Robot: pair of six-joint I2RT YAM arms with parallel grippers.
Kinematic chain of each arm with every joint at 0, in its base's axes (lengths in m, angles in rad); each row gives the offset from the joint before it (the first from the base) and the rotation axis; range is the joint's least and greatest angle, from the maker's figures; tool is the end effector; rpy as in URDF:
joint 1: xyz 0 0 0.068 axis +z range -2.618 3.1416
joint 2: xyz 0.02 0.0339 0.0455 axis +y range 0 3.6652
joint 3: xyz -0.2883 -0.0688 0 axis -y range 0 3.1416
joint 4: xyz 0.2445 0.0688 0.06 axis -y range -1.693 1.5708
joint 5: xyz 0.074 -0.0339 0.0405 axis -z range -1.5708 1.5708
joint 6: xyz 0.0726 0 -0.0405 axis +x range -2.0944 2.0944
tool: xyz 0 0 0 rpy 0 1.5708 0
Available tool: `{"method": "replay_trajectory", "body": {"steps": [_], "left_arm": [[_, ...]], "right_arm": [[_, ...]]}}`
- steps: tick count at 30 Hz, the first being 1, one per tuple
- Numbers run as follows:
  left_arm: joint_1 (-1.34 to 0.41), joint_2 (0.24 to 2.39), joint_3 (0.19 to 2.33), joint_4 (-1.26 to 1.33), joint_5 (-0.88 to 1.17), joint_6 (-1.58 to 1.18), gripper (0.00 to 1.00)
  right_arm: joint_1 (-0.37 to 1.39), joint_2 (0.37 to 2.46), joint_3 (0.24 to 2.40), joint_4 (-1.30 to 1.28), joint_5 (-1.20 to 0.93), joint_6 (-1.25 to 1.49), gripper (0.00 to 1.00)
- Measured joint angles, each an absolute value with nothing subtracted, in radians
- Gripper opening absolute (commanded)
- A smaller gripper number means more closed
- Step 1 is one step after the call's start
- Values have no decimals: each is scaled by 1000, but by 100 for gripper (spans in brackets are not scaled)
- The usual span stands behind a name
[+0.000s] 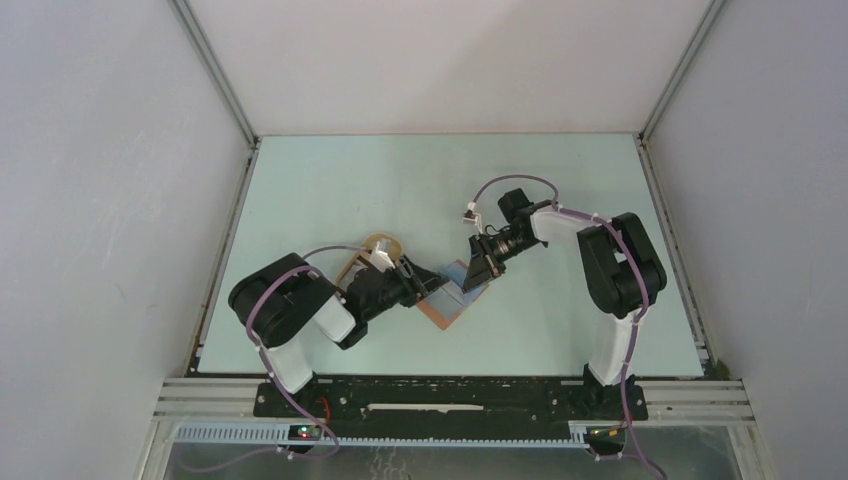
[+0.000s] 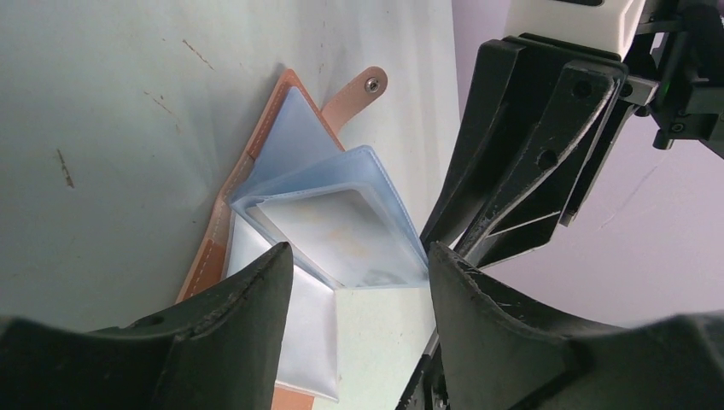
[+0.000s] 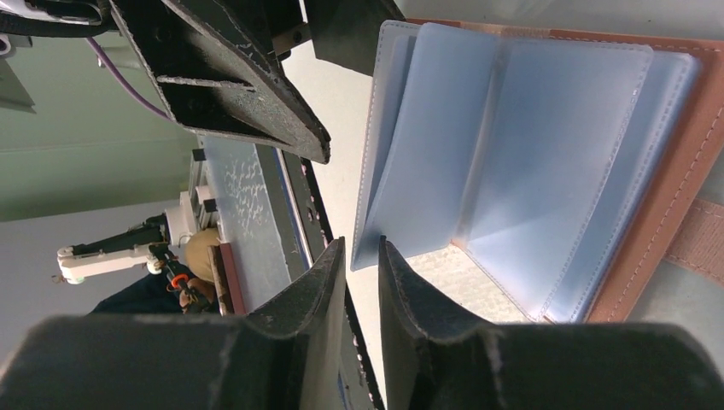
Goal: Put the credit cards into the card holder
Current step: Turn over the card slot in the card holder.
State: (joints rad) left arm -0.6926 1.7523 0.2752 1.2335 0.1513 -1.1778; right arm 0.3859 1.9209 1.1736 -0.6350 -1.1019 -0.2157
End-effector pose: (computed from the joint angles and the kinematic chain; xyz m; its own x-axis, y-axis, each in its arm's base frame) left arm 0.2209 -0.1975 0.1241 -0.7582 -0.5575 -0.3381 0.1134 0.3979 -0.9104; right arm 0.3082 0.1951 0.1572 -0.8194 -0.4373 -0.3706 -0.5122 0.2684 0.8159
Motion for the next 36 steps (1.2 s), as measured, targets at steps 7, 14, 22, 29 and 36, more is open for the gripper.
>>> {"method": "replay_trajectory", "body": {"steps": [7,14,22,29,36], "left_arm": [[-693,1752,275,1243,147,-1178,65],[-692,1752,275,1243,141,-1178,65],[-692,1752,275,1217,135,-1178,63],[-692,1752,275,1205,134,-1177,63],[-692,1752,275,1201,134,-1178,56]], "right_arm": [[394,1922,1174,-635,-1102,-214,27],[400,1922,1174,-634,-1100,-214,27],[406,1922,1174,-634,-1095,-214,27],[411,1922,1174,-634,-1085,-214,28],[422,1922,1174,-634,-1081,-215,33]]}}
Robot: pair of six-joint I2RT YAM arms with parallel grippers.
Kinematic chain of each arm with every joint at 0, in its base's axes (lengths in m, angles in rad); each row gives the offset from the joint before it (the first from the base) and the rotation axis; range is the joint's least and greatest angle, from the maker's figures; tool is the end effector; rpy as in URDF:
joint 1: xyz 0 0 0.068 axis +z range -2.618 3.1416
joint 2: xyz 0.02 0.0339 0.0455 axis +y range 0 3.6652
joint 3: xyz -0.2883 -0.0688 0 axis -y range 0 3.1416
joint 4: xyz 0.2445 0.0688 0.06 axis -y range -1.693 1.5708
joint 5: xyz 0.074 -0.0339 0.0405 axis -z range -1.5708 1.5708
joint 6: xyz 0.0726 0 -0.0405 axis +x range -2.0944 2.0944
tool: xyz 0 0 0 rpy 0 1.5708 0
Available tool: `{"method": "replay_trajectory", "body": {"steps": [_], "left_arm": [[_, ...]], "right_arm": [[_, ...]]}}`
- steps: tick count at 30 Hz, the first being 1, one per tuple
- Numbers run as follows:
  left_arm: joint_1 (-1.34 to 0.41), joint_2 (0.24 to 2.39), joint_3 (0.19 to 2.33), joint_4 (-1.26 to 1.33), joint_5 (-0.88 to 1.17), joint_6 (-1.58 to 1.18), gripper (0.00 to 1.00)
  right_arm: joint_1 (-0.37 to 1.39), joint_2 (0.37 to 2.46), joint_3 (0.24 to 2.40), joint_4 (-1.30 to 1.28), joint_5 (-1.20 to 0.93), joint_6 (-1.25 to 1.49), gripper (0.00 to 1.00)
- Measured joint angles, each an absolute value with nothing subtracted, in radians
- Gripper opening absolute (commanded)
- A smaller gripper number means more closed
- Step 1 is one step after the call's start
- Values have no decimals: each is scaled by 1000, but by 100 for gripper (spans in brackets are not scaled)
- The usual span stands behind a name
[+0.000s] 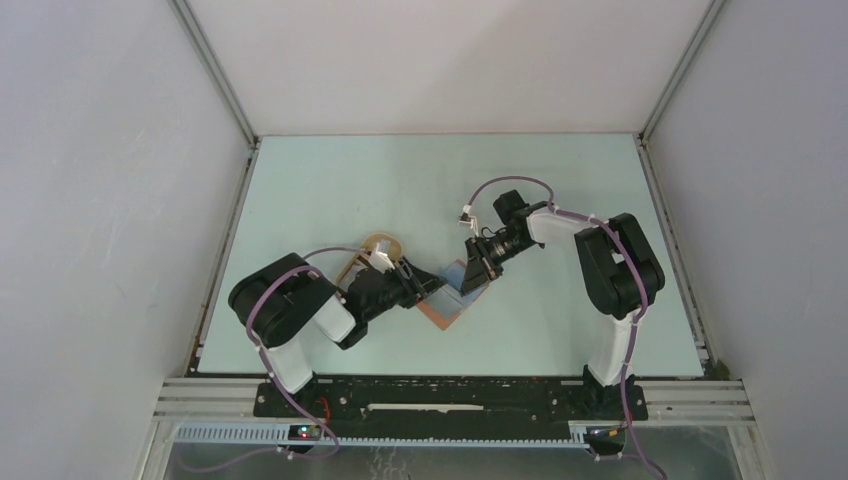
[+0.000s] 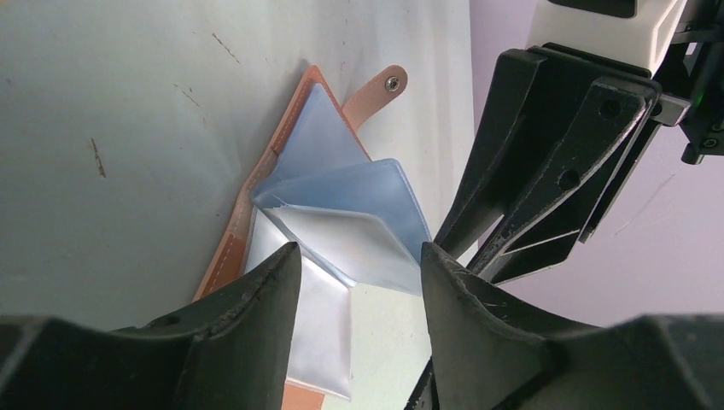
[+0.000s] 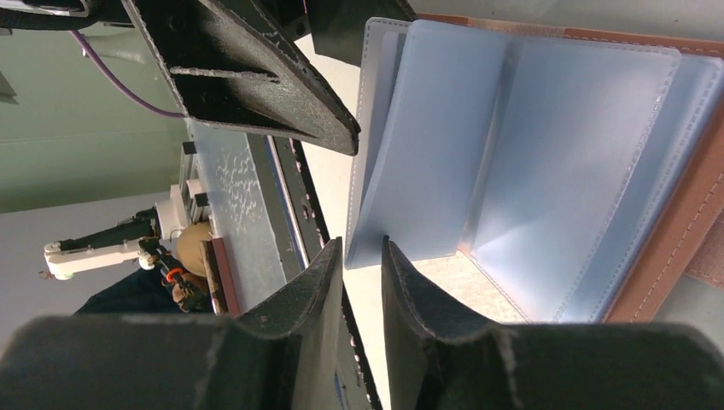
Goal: Put the credit cards into the card holder
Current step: Turn over the card slot in the card holder.
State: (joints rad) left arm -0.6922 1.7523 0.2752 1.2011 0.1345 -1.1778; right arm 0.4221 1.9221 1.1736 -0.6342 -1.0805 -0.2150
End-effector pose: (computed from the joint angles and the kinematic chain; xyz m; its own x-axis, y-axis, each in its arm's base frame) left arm 0.2209 -0.1958 0.1195 -0.7563 -0.5621 -0.3347 0.0864 0.4213 -0.9028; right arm 0.3016 0.2057 0.1555 -0.8022 -0.4704 -0.3676 -0.5267 0.2678 0.8068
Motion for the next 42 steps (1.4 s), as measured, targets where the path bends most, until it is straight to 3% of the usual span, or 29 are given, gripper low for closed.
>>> {"method": "replay_trajectory", "body": {"steps": [7,15,23,33,38,42], "left_arm": [[-693,1752,275,1201,134,-1179,44],[-693,1752,275,1203,135,-1188,35],[-693,1726,272,1169,134,-1197,34],[-696,1555,261,898,98,-1176,39],[-698,1491,261,749,73,-1149,40],[-702,1443,261,655,51,-1126,40]], "right_arm": [[419,1922,1174,-636,-1078,-218,41],[405,1922,1174,-636,-1051,-218,44],[405,1916,1174,-633,-972,-218,44],[418,1742,1172,-616,-763,-255,43],[469,1601,1151,-561,-712,-303,39],[524,1606,1135,-512,-744,-295,22]]}}
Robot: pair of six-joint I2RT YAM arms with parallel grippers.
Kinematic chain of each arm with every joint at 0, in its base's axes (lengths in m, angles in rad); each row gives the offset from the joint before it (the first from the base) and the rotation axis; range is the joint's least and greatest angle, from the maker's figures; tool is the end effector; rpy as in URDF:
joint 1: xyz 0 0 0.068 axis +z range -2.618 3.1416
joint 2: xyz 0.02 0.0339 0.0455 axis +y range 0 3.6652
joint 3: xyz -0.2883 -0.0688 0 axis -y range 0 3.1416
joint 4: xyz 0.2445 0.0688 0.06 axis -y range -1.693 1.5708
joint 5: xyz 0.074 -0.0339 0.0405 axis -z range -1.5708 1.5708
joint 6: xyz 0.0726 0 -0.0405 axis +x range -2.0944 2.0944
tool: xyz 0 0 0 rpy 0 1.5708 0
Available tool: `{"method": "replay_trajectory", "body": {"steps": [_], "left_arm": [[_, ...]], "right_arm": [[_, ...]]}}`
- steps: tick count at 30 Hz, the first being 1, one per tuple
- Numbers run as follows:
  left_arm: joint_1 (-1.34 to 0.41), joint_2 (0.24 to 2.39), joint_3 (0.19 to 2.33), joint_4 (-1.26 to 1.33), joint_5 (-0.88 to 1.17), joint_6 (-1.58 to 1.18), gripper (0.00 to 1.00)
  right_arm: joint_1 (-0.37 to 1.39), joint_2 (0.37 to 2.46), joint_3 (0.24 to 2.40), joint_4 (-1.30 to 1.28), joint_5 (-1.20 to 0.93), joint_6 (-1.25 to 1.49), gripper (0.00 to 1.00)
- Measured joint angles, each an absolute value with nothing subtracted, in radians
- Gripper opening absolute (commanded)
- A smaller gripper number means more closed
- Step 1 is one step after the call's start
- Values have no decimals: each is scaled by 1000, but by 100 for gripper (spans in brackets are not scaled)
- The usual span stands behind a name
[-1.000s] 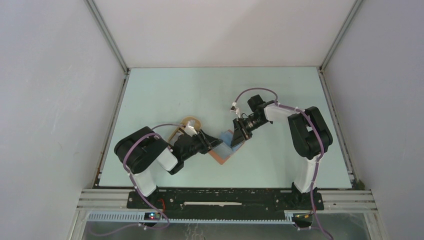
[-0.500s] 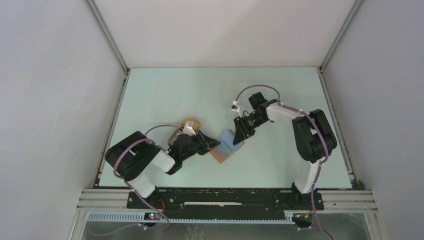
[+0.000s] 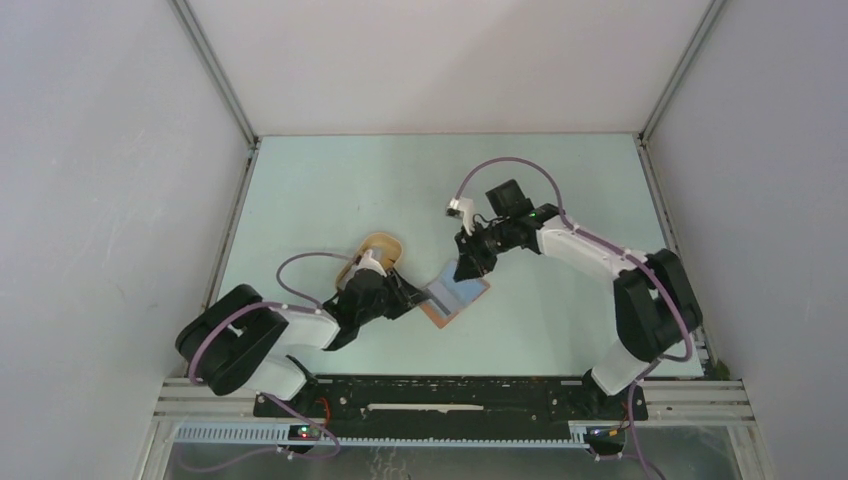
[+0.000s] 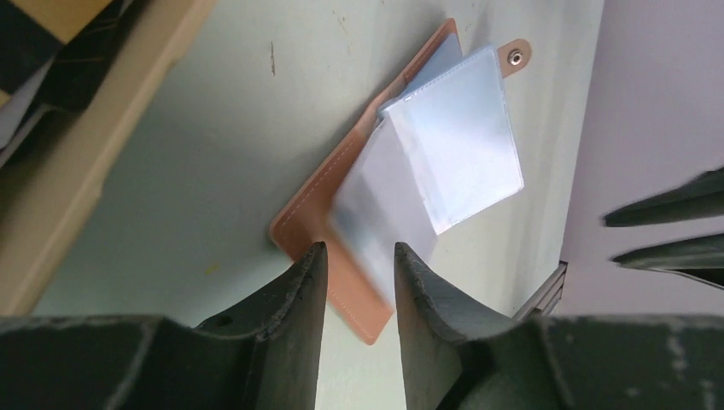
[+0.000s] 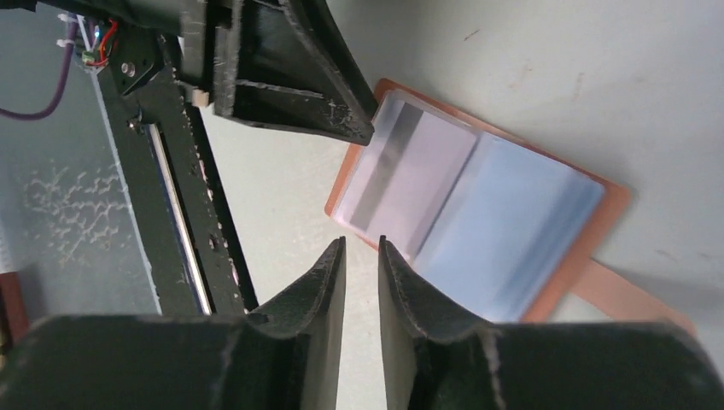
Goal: Put the credit cards into the card holder
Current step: Turn over the card slot in the card holder.
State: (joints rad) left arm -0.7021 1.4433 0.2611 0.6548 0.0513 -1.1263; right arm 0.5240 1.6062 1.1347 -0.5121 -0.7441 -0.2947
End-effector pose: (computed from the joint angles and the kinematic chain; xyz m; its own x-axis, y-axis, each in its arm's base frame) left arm 0.1947 -0.1695 0.1222 -0.7781 -0.5228 -0.3483 -0.0550 0.6090 -0.7912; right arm 0.2749 0.2156 0.2379 -0.4884 -0.5291 -0.6939 -0.8725 0.3089 0.3786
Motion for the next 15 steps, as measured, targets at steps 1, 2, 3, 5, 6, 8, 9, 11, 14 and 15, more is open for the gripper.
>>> {"method": "replay_trajectory", "body": {"steps": [1,2,3,5,6,8,9,11,14,15], "left_arm": [[-704,1426,261,629,45,-1120,40],[-705,1407,261,604,40,-1113,40],[-708,1382,261,576,35,-1104,40],[-711,1332,261,537,23,-1083,42],[-713,1302,261,517,18,-1068,44],[-718,1236,261,487,7,-1035,47],[-719,1204,261,477,3,-1018,48],[-720,1144,261,468,2,-984,49],[-720,1084,261,477,6,-931,37],[-720,1080,261,489,9,-918,33]], "right_arm": [[534,1633,1135,-499,-759,-279,19],[540,1663,1135,-488,-769,-266,16],[541,1700,1135,-479,-777,-249,14],[536,1781,1135,-471,-784,-215,13],[536,1817,1135,-471,-782,-202,13],[536,1890,1136,-479,-772,-179,13],[537,1916,1137,-484,-764,-171,13],[542,1941,1146,-500,-770,-154,13],[569,1945,1174,-513,-754,-149,13],[581,1945,1184,-516,-749,-150,13]]}}
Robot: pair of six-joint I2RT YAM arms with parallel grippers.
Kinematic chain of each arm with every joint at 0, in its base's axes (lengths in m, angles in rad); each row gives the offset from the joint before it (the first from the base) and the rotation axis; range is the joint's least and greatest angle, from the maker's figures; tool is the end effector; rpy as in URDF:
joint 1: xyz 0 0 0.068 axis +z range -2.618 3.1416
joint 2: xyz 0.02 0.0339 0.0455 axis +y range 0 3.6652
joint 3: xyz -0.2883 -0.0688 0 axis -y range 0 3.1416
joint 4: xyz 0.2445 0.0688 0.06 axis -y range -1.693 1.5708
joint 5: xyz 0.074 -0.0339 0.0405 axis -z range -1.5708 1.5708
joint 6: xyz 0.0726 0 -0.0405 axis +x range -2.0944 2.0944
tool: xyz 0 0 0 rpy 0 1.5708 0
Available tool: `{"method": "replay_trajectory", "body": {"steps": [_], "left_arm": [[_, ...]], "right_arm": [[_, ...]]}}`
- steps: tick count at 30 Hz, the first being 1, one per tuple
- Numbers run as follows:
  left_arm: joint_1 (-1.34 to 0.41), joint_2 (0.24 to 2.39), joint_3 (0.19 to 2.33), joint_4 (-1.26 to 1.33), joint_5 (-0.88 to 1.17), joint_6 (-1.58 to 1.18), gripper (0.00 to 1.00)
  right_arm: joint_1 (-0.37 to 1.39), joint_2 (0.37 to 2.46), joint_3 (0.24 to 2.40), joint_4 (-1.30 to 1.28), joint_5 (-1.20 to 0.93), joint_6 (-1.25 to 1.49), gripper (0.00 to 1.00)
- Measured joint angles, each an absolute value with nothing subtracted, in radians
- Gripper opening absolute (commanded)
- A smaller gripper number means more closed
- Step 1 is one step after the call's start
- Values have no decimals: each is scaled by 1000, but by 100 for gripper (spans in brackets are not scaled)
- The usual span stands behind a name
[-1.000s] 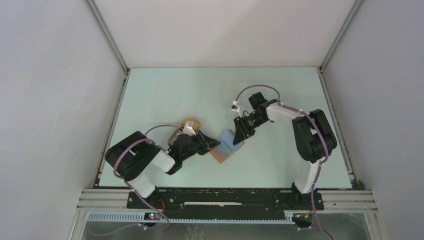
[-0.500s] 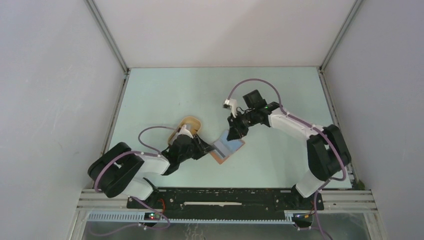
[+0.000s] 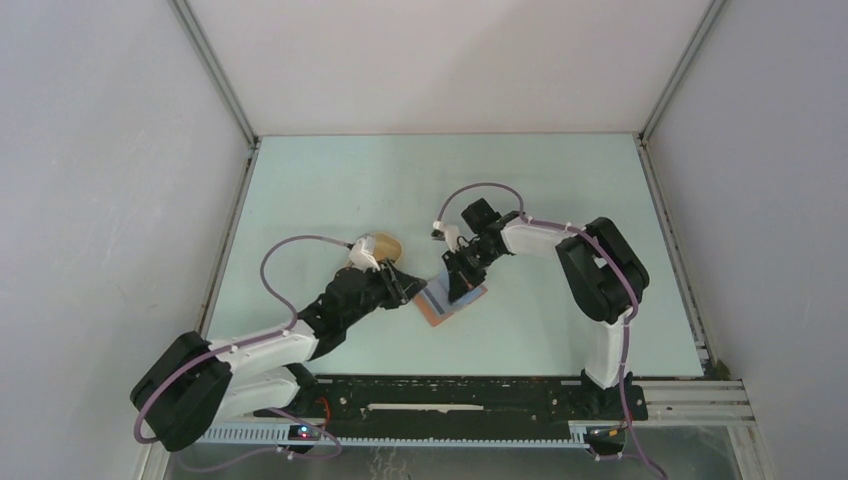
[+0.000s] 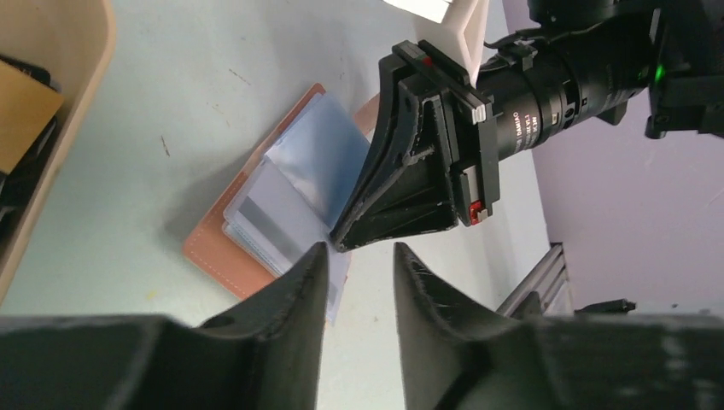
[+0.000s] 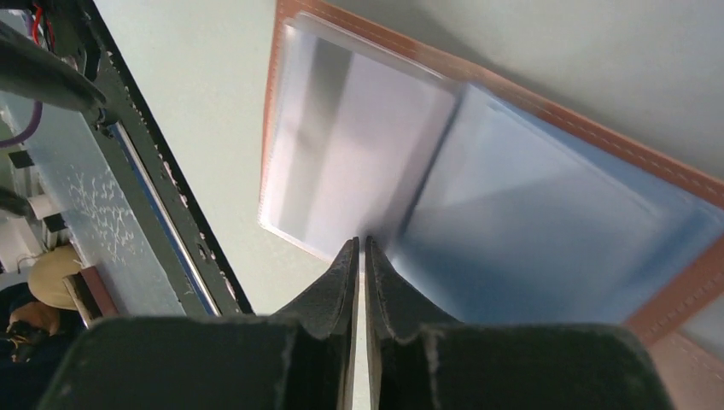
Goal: Put the credit cards into the card holder
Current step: Turn over the card slot in the card holder.
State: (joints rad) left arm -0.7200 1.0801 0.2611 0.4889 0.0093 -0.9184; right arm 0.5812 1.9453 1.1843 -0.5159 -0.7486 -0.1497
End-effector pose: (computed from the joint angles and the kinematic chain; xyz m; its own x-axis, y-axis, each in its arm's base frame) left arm 0.1752 -0.1546 0.1826 -0.6771 -0.4630 -0.5719 0.2107 0.6227 -0.7536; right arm 0.2911 0.2503 0.1349 -0.7065 -0.5948 -0.3836 -0.6800 0.4201 0.6009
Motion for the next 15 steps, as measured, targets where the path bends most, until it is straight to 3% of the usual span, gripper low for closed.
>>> {"method": "replay_trajectory", "body": {"steps": [6,15], "left_arm": [[-720,1166,261,583,52,-897,23],[-729,1366,263,687,109,-906,19]], "right_arm": [[611,1945,1207,-537,-744,-157,16],[588,1898,1239,-653,-773,-289,19]]}}
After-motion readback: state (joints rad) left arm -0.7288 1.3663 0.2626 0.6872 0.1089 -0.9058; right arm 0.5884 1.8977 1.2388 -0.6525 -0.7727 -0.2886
